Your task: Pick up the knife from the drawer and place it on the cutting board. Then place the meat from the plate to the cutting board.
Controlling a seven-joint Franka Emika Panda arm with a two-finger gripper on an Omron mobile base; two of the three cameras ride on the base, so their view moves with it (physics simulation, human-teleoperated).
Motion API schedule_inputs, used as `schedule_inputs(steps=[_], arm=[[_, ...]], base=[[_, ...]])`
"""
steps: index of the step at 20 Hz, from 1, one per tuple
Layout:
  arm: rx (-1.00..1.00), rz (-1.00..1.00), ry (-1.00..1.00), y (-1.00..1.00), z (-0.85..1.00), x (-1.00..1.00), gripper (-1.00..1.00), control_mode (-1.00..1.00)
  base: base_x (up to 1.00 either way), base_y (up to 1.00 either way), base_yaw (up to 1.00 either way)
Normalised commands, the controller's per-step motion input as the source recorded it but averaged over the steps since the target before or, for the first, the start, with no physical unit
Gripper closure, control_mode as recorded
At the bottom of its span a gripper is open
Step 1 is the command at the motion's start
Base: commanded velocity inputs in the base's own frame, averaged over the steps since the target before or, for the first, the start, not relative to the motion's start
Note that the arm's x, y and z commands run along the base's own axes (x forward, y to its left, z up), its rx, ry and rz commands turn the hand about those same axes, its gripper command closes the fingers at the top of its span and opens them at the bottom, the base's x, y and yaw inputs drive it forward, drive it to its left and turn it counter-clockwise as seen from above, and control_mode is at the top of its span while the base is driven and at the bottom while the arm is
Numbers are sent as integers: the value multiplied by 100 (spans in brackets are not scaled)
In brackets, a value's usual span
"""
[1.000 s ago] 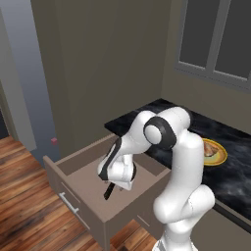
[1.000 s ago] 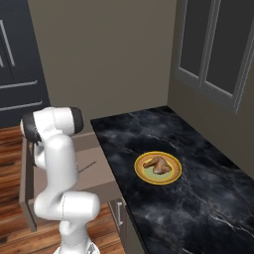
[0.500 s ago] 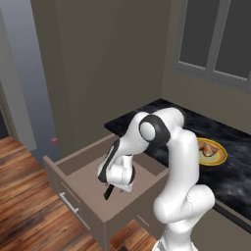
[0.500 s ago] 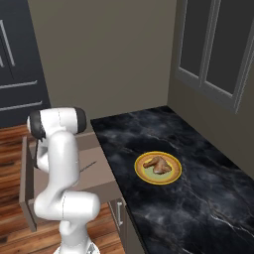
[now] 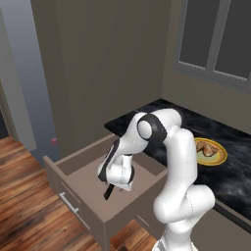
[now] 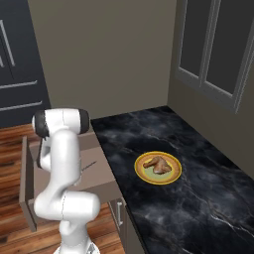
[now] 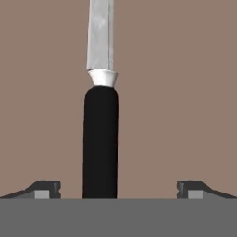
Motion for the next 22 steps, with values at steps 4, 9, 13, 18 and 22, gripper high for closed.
schedule_inputs(steps=[4, 9, 13, 18, 22], arm=[[0, 2, 0, 0, -15, 16, -100, -100], [0, 0, 1, 4, -11, 17, -100, -100], [0, 0, 1, 10, -11, 13, -100, -100], [-2, 0, 2, 18, -13, 11, -100, -100], [-4, 0, 3, 20, -17, 3, 100, -100]], base=[[0, 0, 0], [0, 0, 0], [0, 0, 0], [0, 0, 0], [0, 0, 0]])
